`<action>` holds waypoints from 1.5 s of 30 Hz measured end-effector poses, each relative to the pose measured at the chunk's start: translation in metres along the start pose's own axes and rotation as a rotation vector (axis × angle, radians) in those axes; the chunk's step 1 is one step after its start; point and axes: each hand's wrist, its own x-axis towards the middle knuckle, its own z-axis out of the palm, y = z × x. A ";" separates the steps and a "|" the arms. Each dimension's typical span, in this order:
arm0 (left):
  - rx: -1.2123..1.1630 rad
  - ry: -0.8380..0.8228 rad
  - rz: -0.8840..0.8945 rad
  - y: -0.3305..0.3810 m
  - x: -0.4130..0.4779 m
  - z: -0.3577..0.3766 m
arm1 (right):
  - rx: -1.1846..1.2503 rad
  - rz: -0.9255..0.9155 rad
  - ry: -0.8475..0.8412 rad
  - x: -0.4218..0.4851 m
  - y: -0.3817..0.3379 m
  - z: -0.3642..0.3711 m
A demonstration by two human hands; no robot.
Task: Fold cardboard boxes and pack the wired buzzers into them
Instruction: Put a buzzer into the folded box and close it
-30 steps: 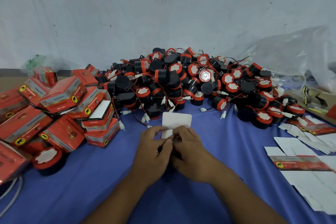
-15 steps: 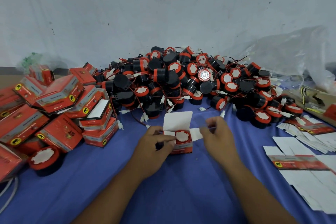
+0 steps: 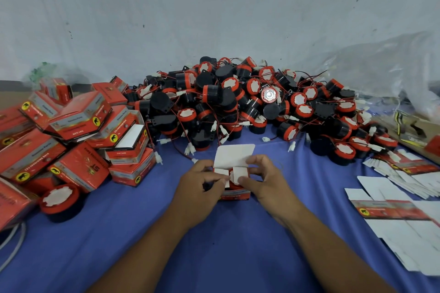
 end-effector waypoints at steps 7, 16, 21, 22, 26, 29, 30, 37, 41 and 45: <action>-0.160 0.077 -0.080 -0.002 -0.003 0.000 | -0.012 -0.145 -0.066 0.005 0.001 0.001; -0.038 0.035 -0.025 -0.005 -0.004 -0.006 | -0.245 -0.289 -0.131 -0.001 -0.001 -0.007; -0.044 -0.007 -0.047 -0.010 -0.004 -0.007 | -0.284 -0.204 -0.264 -0.004 -0.002 -0.017; -0.077 -0.037 -0.049 -0.010 -0.004 -0.008 | -0.272 -0.191 -0.239 -0.004 -0.001 -0.016; -0.118 -0.139 -0.048 -0.012 -0.006 -0.013 | -0.210 -0.180 -0.242 -0.004 0.000 -0.014; -0.092 -0.140 -0.032 -0.016 -0.004 -0.015 | -0.168 -0.175 -0.218 -0.003 0.000 -0.013; -0.098 -0.132 -0.033 -0.016 -0.003 -0.015 | -0.150 -0.175 -0.209 -0.003 0.000 -0.013; -0.044 -0.120 -0.025 -0.015 -0.002 -0.014 | -0.190 -0.230 -0.249 -0.004 0.000 -0.011; 0.004 -0.139 0.020 -0.016 -0.003 -0.012 | -0.398 -0.371 -0.234 -0.005 0.002 -0.005; 0.162 -0.192 0.067 -0.017 -0.003 -0.017 | -0.736 -0.535 -0.252 -0.005 -0.002 -0.007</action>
